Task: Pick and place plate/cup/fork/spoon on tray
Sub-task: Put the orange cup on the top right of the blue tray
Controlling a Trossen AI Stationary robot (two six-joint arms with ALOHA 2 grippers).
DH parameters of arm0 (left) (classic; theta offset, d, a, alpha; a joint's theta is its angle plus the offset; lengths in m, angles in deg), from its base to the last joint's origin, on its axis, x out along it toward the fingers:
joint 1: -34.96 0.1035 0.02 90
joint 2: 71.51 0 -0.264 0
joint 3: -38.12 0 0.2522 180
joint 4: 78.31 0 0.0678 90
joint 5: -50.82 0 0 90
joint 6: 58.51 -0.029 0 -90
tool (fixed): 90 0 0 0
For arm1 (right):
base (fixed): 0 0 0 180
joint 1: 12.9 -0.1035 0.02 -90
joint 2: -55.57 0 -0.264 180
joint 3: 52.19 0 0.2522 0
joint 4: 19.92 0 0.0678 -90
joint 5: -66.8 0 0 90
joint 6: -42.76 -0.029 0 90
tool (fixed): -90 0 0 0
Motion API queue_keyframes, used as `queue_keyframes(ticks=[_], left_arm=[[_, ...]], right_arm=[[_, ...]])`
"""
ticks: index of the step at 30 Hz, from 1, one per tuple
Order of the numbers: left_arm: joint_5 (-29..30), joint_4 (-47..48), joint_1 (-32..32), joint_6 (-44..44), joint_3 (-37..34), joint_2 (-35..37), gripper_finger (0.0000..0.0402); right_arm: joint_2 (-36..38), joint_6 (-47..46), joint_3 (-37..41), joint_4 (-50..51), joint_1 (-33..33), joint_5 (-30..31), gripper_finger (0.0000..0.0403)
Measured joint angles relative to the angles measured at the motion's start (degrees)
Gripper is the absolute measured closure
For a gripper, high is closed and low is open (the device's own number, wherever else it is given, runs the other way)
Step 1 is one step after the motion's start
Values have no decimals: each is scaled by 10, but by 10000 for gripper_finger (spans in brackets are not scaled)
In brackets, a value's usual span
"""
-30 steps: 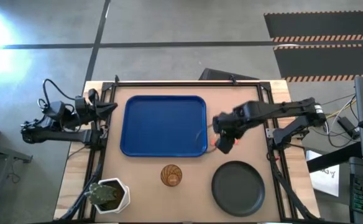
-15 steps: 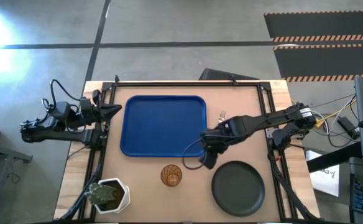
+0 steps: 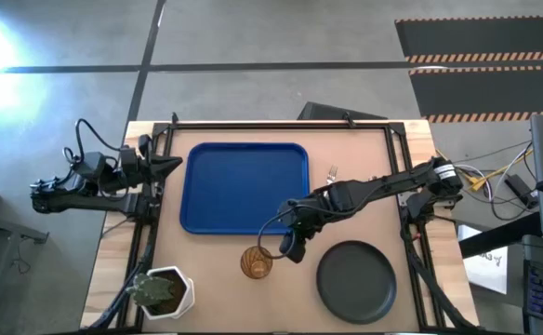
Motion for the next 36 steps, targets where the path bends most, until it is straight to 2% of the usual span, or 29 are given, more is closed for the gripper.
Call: queue_keyframes(ticks=[10, 18, 27, 36], left_arm=[[0, 0, 0, 1, -1, 1, 402], [-1, 0, 0, 1, 0, 0, 402], [-1, 0, 0, 1, -1, 1, 402], [-1, 1, 0, 0, -1, 1, 402]], right_arm=[[3, 27, 0, -5, 20, 0, 191], [2, 45, -13, -67, 29, -32, 188], [-39, 101, -132, -23, 30, -35, 188], [-133, 152, -297, 159, 30, -31, 188]])
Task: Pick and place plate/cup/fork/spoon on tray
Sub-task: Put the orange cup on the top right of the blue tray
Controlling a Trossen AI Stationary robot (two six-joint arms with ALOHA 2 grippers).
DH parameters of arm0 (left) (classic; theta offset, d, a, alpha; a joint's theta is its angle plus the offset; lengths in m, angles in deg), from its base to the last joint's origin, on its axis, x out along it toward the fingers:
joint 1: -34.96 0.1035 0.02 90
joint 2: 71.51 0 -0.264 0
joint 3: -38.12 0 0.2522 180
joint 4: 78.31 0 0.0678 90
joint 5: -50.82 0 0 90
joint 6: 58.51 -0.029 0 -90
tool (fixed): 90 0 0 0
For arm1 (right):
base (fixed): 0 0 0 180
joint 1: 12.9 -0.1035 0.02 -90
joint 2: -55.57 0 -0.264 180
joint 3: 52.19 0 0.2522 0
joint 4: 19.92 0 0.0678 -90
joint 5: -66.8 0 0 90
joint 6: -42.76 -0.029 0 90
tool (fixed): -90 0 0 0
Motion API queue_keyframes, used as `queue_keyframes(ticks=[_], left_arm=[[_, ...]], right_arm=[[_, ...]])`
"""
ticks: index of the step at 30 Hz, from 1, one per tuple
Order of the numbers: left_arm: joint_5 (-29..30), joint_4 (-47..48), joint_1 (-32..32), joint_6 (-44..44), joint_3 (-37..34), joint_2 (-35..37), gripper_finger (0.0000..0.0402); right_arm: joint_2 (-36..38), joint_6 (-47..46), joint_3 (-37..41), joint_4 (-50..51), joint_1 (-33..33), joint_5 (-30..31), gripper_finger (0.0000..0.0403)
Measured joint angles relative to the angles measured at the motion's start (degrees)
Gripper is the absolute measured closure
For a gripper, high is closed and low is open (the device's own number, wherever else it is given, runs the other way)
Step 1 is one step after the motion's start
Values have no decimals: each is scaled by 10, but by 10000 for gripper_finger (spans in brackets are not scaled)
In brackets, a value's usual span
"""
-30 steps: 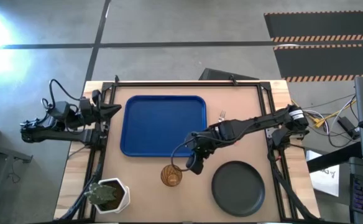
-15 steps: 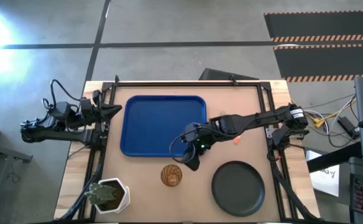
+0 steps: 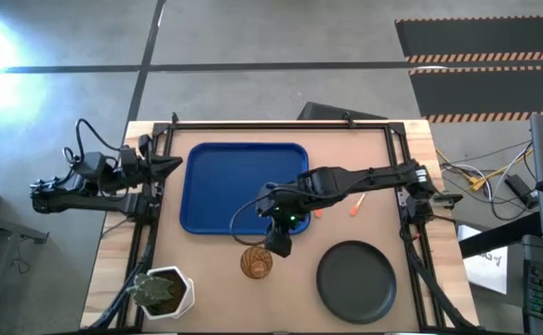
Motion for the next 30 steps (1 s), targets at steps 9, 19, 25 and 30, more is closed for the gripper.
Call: queue_keyframes(ticks=[9, 19, 25, 30], left_arm=[[-2, 0, 0, 0, 0, 0, 402], [-12, 1, 0, 0, 0, 0, 402], [-14, 2, 0, 0, 0, 0, 402], [-15, 6, 0, 0, 0, 0, 402]], right_arm=[[-82, 55, -95, 73, 1, 1, 188], [-129, 85, -96, 91, 3, 2, 188], [-128, 89, -96, 93, 7, 5, 188], [-128, 89, -96, 92, 7, 17, 188]])
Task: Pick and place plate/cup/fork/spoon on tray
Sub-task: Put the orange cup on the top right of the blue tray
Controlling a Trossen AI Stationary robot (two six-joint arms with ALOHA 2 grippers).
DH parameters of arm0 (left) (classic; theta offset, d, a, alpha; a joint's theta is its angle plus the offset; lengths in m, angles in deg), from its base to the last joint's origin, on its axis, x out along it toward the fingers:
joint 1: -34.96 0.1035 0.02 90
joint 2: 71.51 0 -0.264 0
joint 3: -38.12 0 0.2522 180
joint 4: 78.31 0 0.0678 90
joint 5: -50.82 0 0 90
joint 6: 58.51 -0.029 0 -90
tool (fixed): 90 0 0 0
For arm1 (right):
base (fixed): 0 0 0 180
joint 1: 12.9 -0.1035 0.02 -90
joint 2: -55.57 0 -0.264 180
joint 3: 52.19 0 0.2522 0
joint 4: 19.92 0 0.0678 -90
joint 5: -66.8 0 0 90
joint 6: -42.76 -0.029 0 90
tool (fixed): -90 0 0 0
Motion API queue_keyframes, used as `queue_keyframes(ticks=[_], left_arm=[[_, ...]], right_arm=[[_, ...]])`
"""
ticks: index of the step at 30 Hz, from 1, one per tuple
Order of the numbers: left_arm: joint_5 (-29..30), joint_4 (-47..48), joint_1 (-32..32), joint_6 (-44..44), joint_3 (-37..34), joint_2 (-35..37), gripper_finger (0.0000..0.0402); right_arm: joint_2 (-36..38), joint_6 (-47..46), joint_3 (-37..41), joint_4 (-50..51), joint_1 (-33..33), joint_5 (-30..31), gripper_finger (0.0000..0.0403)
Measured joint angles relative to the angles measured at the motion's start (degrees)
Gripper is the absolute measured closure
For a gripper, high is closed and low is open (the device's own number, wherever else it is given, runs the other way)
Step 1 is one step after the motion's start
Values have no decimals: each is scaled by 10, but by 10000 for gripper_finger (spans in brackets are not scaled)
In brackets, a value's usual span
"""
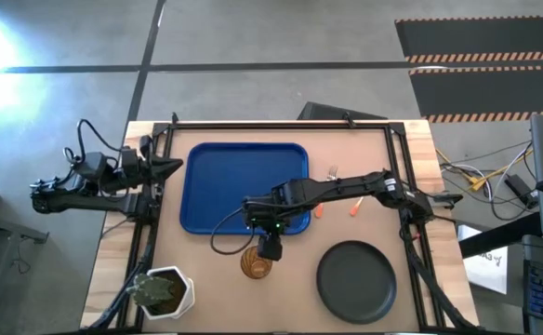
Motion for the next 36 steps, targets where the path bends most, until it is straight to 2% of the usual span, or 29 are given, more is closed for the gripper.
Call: queue_keyframes(ticks=[10, 21, 36], left_arm=[[0, 4, 0, 0, 0, 0, 402], [0, 3, 0, 0, 0, 0, 402], [0, 4, 0, 0, 0, 0, 402]], right_arm=[[0, -31, 0, 10, 0, 0, 186], [2, -70, 0, 21, -6, -2, 152], [2, -65, 0, -15, -7, -60, 156]])
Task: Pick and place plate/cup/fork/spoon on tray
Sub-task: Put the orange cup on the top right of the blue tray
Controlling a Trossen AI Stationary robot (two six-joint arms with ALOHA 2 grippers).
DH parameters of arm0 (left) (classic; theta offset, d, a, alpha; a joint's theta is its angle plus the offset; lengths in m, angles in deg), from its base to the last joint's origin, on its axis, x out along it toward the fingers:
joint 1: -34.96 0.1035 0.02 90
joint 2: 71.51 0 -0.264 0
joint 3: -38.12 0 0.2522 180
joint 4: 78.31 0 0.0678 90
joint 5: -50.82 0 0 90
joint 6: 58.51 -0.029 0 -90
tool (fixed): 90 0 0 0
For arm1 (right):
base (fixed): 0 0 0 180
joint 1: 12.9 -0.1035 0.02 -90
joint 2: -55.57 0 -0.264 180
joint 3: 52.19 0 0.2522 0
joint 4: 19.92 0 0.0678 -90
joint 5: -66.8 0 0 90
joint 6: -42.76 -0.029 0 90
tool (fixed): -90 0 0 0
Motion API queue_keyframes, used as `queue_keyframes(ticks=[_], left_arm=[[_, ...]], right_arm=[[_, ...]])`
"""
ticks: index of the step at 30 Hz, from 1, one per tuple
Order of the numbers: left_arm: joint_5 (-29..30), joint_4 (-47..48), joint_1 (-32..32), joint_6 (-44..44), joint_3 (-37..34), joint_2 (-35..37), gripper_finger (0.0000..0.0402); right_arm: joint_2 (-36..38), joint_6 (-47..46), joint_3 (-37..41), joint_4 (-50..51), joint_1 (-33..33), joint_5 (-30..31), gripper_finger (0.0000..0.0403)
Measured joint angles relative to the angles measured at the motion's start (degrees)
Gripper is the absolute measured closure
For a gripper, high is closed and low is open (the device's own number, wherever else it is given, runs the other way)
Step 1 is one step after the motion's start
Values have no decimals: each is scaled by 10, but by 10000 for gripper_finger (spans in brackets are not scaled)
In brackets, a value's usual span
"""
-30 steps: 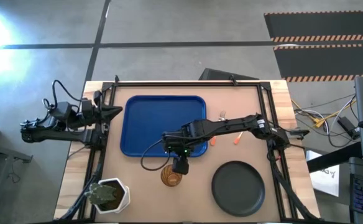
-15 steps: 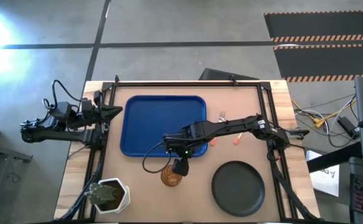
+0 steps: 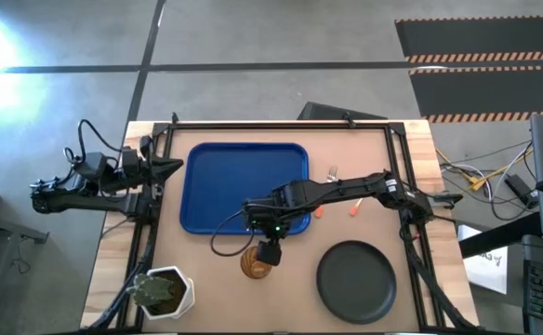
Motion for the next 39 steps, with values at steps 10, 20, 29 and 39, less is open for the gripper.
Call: queue_keyframes(ticks=[10, 20, 29, 39], left_arm=[[0, 5, 0, 0, 0, 0, 402], [0, 21, 0, 1, -2, 0, 402], [0, 21, 0, 1, -2, 0, 402], [0, 21, 0, 1, -2, 0, 402]], right_arm=[[-1, 23, 4, -19, -1, 0, 154], [-3, 41, 9, -30, 3, 13, 154], [-4, 41, 56, -89, 3, 11, 154], [-4, 42, 92, -91, 4, 15, 182]])
